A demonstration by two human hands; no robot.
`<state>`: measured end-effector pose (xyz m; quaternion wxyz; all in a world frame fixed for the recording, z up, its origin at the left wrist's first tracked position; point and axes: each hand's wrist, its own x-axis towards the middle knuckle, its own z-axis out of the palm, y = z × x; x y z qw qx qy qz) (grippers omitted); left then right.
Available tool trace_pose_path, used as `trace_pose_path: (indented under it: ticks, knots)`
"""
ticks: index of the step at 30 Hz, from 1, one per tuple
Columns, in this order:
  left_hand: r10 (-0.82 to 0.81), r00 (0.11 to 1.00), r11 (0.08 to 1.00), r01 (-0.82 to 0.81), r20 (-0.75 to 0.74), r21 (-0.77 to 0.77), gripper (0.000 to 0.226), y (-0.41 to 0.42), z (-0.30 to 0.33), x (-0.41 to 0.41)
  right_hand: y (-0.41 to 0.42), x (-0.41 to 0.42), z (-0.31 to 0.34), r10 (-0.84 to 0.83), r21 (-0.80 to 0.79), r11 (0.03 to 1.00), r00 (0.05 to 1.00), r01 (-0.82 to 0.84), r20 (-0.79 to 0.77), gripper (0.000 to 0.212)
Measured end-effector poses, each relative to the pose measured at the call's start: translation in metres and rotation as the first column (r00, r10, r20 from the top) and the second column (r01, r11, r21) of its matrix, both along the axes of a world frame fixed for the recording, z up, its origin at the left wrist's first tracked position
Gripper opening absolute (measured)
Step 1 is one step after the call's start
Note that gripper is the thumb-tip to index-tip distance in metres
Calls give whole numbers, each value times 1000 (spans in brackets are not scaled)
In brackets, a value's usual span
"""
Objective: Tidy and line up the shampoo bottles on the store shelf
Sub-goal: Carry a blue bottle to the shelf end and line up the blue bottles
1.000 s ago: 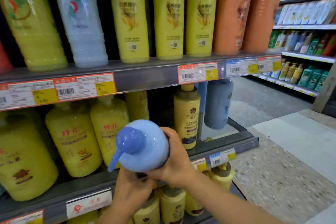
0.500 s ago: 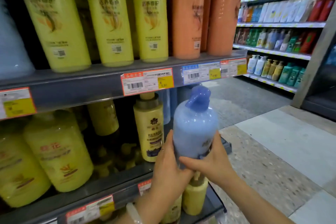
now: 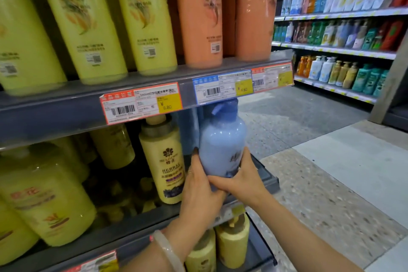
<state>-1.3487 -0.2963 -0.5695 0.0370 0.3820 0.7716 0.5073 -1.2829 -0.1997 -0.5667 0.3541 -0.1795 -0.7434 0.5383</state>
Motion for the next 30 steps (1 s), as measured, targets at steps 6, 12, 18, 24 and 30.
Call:
trace_pose_path:
  ticks: [6, 12, 18, 24, 30]
  knots:
    - [164, 978, 986, -166, 130, 6, 81, 9, -5, -1, 7, -8, 11, 76, 149, 984, 982, -102, 170, 72]
    - [183, 976, 979, -192, 115, 65, 98, 16, -13, 2, 76, 6, 17, -24, -47, 998, 971, 36, 236, 77]
    - [165, 979, 982, -175, 123, 75, 99, 17, -23, -5, 87, -32, 6, 190, -127, 978, 963, -167, 193, 99]
    - [151, 970, 979, -173, 189, 109, 100, 20, -31, -4, 106, -39, -1, 351, -209, 927, 917, -312, 189, 73]
    - [196, 950, 965, -230, 244, 122, 87, 29, -35, -2, 118, -37, -5, 300, -178, 947, 932, -266, 204, 67]
